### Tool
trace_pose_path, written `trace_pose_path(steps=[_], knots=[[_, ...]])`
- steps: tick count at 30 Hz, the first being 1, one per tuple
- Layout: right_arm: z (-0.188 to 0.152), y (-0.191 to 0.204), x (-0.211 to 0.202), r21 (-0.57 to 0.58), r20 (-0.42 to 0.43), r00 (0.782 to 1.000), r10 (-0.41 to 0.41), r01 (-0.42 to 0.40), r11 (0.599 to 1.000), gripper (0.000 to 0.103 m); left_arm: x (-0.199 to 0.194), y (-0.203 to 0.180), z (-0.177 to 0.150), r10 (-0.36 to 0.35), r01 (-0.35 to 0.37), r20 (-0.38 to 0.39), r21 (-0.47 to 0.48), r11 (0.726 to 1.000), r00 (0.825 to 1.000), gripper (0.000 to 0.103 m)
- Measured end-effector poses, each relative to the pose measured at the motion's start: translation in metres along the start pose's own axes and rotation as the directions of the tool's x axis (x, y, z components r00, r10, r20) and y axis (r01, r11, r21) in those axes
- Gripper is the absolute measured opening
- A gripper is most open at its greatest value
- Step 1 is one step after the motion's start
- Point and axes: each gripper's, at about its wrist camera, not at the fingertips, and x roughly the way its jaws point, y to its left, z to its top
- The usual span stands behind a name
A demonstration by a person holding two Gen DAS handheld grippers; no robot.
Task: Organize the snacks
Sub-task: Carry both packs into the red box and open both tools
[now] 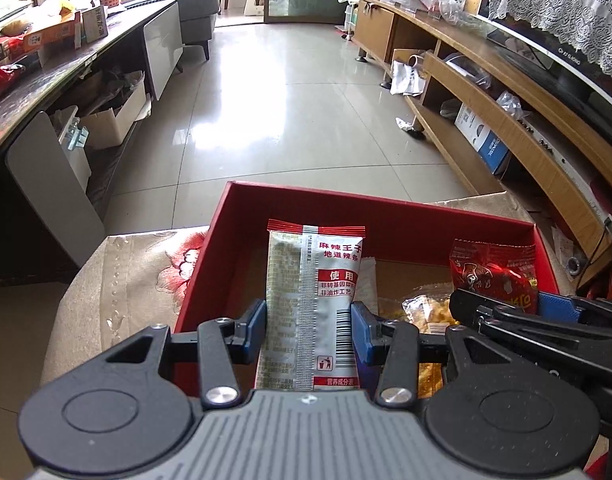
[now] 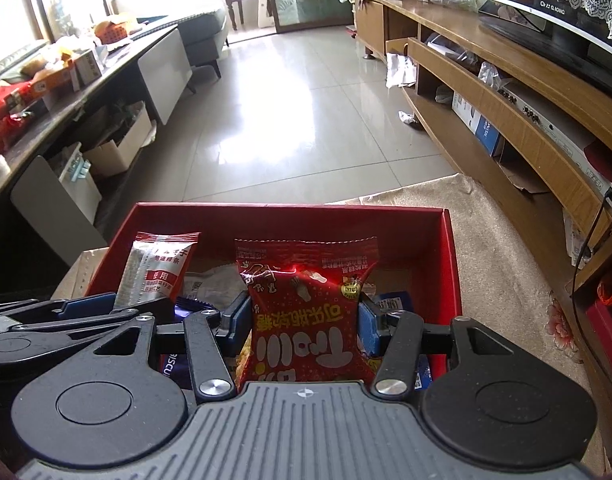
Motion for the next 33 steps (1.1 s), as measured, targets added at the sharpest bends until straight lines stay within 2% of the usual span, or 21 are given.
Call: trace_pose_path(steps=[7, 11, 22, 33], knots=[[-0.001, 0.003, 0.006, -0.029, -0.004, 1.0, -0.031, 0.03, 0.999, 0.063, 0.005, 0.001, 0.0, 0.017, -0.017, -0.017, -0.005, 1.0, 1.0, 0.042], [0.001, 0.001, 0.005, -0.026, -0.001, 1.0, -0.027, 0.027, 0.999, 0.069, 0.006, 0.001, 0.0, 0.022, -0.022, -0.019, -0.007, 1.0, 1.0, 0.042], [0.0, -0.001, -0.005, -0.021, 0.016, 0.999, -0.031, 0.031, 0.999, 0.076, -0.007, 0.007, 0.0, 0.006, -0.006, -0.008, -0.032, 0.999, 1.0, 0.047], [-0.001, -0.01, -0.02, -0.003, 0.027, 0.999, -0.04, 0.04, 0.999, 0.077, -0.023, 0.006, -0.001, -0.006, 0.006, 0.016, -0.02, 1.0, 1.0, 0.05]])
